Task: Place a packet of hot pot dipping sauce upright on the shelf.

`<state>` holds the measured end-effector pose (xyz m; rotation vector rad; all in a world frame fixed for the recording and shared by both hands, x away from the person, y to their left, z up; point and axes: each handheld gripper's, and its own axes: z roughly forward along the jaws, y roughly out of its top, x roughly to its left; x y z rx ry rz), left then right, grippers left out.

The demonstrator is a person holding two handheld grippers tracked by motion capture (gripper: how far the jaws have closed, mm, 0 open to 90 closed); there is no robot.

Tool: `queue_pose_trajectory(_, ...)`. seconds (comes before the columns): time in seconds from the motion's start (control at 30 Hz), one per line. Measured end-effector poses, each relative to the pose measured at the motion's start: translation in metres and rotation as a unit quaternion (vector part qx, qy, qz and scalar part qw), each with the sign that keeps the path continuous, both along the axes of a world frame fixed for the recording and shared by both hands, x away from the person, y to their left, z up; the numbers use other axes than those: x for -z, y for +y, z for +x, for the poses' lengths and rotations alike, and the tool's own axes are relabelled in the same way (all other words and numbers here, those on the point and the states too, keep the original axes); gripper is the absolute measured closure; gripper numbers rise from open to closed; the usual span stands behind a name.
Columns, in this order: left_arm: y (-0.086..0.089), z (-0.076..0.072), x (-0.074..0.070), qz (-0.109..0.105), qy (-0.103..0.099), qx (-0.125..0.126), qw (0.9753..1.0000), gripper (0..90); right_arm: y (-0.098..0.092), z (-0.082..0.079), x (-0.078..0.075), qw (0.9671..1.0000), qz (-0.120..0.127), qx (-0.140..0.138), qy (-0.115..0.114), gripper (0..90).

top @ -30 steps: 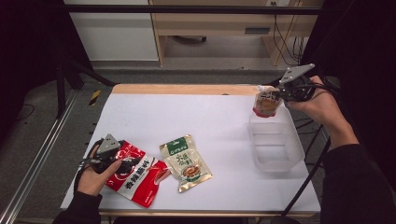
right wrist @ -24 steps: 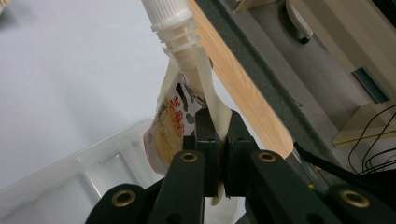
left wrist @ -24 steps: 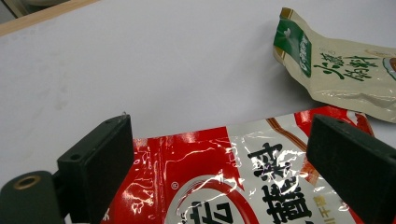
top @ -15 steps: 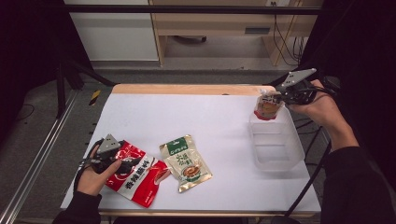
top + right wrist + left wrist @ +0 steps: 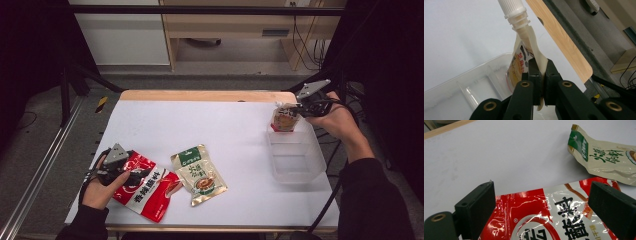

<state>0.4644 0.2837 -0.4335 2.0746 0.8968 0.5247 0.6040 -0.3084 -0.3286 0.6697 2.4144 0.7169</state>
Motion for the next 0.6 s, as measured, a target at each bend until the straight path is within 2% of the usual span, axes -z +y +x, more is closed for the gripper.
queue_pose_trajectory(0.1,0.000,0.000,0.000,0.000,0.000,0.000,1.0000,7.7,0.001,0.001,0.004,1.0000,-0.005,0.000,0.006,87.3)
queue_pose_trajectory(0.33,-0.001,0.000,0.000,0.001,0.002,0.002,1.0000,7.7,0.003,0.001,0.011,0.9998,0.007,0.003,0.017,87.2)
queue_pose_trajectory(0.6,-0.002,0.000,0.000,0.001,0.002,0.006,1.0000,7.7,0.003,0.005,0.016,0.9995,0.006,0.006,0.031,87.1)
